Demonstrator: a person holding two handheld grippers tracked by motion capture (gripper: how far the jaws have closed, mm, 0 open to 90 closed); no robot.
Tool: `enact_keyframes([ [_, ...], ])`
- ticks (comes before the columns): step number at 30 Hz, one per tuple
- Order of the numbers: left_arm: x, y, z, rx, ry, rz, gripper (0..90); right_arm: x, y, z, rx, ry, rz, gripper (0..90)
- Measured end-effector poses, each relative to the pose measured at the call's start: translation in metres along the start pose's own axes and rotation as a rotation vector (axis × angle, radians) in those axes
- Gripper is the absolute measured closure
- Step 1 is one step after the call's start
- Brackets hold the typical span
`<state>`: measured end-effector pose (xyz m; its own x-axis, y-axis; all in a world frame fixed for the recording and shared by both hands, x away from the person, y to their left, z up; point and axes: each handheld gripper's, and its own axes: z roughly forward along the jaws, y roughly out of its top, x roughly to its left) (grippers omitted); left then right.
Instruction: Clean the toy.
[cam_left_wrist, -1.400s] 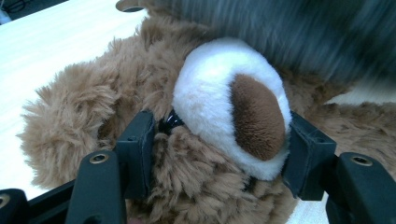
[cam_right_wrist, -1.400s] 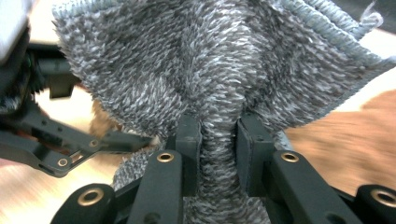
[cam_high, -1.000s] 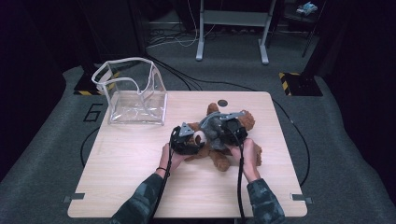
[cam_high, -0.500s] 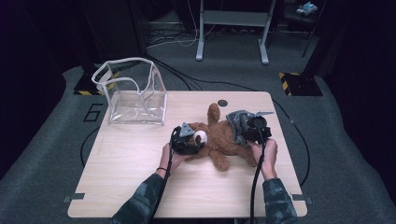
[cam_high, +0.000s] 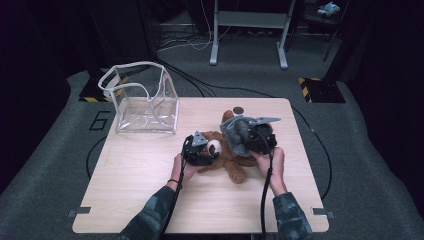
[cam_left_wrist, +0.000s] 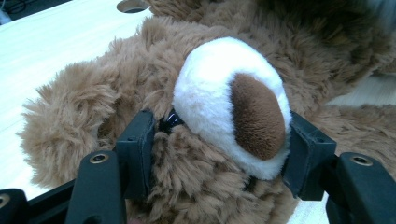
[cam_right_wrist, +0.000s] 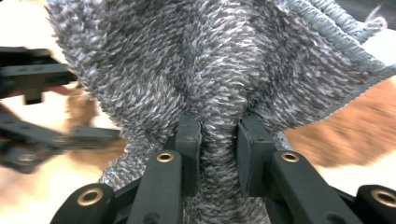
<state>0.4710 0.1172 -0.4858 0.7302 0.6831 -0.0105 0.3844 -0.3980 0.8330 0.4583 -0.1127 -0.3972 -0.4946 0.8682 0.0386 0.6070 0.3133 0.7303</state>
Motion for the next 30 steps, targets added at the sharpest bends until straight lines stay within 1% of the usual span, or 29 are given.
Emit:
enact_keyframes([
  [1, 0.0, 0.0, 0.0, 0.003, -0.001, 0.002, 37.4, 0.006, 0.001, 0.006, 0.01, 0.005, -0.023, 72.5],
  [3, 0.0, 0.0, 0.0, 0.003, 0.0, 0.001, 37.4, 0.016, 0.001, 0.017, 0.04, 0.009, -0.05, 72.0],
  [4, 0.0, 0.0, -0.001, 0.005, -0.001, 0.002, 37.4, 0.019, 0.0, 0.023, 0.055, 0.007, -0.051, 71.9],
  [7, 0.0, 0.0, 0.0, 0.007, -0.003, 0.004, 37.3, 0.02, -0.002, 0.035, 0.077, -0.005, -0.06, 71.3],
  [8, 0.0, 0.0, 0.0, 0.006, -0.002, 0.003, 37.4, 0.021, -0.003, 0.036, 0.083, -0.008, -0.048, 71.0],
  [9, 0.0, 0.0, 0.0, 0.005, -0.001, 0.003, 37.4, 0.02, -0.003, 0.037, 0.082, -0.012, -0.064, 70.7],
  [10, 0.0, 0.0, 0.0, 0.005, -0.001, 0.004, 37.4, 0.021, -0.003, 0.037, 0.088, -0.021, -0.068, 70.7],
  [11, 0.0, 0.0, 0.0, 0.006, -0.002, 0.003, 37.4, 0.022, -0.002, 0.037, 0.087, -0.028, -0.089, 70.8],
  [12, 0.0, 0.0, 0.0, 0.005, -0.001, 0.003, 37.4, 0.023, -0.002, 0.037, 0.091, -0.036, -0.085, 71.1],
  [13, 0.0, 0.0, 0.0, 0.003, -0.001, 0.002, 37.4, 0.023, -0.002, 0.036, 0.077, -0.048, -0.104, 71.4],
  [14, 0.0, 0.0, 0.0, 0.004, -0.002, 0.003, 37.4, 0.024, -0.003, 0.035, 0.074, -0.058, -0.109, 71.4],
  [15, 0.0, 0.0, 0.0, 0.0, -0.001, 0.003, 37.4, 0.024, -0.003, 0.034, 0.081, -0.058, -0.108, 71.4],
  [16, 0.0, 0.0, 0.0, -0.002, 0.0, 0.001, 37.4, 0.022, -0.003, 0.033, 0.076, -0.055, -0.106, 71.5],
  [19, 0.0, 0.0, 0.0, 0.001, -0.002, 0.003, 37.3, 0.016, -0.004, 0.028, 0.072, -0.055, -0.08, 71.4],
  [20, 0.0, 0.0, -0.001, 0.004, -0.005, 0.004, 37.4, 0.013, -0.005, 0.026, 0.063, -0.057, -0.086, 71.3],
  [22, 0.0, 0.0, -0.001, 0.001, -0.004, 0.003, 37.3, 0.007, -0.006, 0.021, 0.058, -0.07, -0.072, 71.1],
  [26, 0.0, 0.0, 0.0, -0.002, -0.002, 0.004, 37.3, -0.011, -0.012, 0.011, 0.048, -0.083, -0.037, 70.1],
  [29, -0.001, 0.0, 0.0, -0.001, -0.001, 0.005, 37.3, -0.026, -0.018, 0.005, 0.048, -0.102, 0.001, 69.0],
  [30, -0.001, 0.0, 0.0, -0.001, -0.002, 0.006, 37.3, -0.031, -0.02, 0.004, 0.047, -0.101, 0.021, 68.8],
])
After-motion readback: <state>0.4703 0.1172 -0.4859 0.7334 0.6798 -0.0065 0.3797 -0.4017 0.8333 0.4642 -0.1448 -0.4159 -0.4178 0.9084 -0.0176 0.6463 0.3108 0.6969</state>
